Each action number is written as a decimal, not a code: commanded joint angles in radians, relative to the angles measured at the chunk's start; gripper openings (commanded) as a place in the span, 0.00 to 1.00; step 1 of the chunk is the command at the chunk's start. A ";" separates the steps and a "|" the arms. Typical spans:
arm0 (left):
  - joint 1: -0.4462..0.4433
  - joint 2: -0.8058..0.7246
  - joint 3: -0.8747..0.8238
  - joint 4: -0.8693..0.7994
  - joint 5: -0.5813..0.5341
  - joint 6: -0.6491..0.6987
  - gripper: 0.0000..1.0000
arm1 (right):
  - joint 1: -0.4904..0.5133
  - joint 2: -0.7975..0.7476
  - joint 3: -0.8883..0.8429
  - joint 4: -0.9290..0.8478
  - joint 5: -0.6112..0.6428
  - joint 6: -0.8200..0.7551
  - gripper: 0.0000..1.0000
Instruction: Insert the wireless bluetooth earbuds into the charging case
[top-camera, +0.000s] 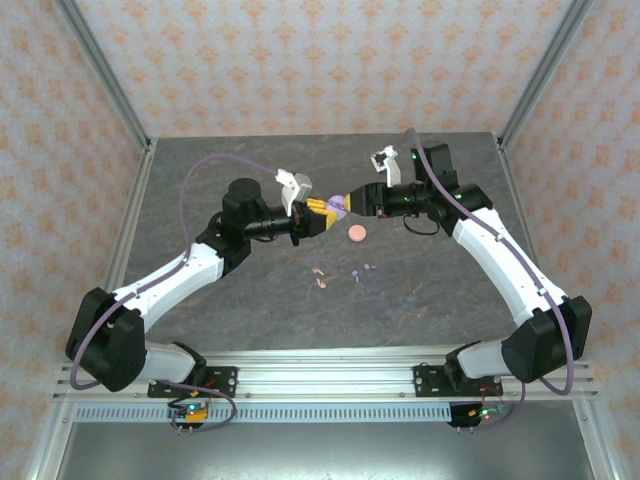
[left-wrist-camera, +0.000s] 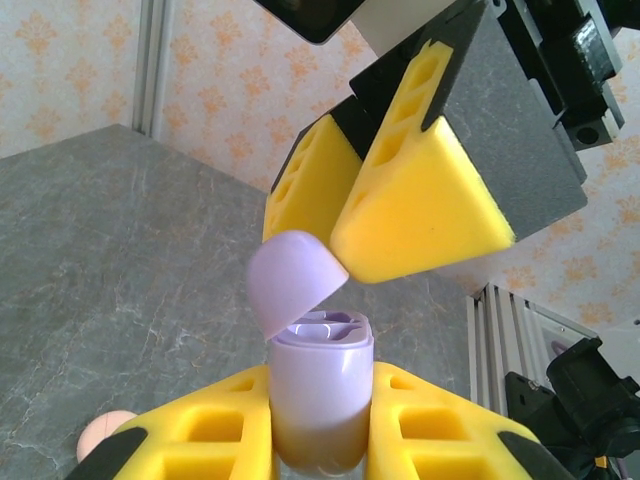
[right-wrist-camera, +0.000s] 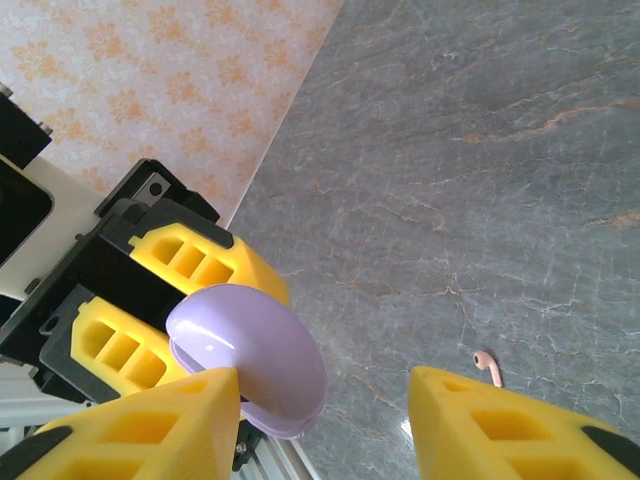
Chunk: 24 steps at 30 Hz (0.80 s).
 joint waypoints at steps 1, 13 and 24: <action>-0.018 -0.031 0.010 0.024 0.037 0.028 0.20 | 0.003 0.008 0.037 -0.015 0.056 0.007 0.48; -0.017 -0.050 -0.016 0.007 -0.006 0.031 0.20 | 0.004 -0.013 0.044 -0.046 0.176 0.033 0.52; -0.018 -0.098 -0.068 -0.028 -0.077 0.032 0.20 | -0.022 0.006 0.002 -0.202 0.515 0.069 0.54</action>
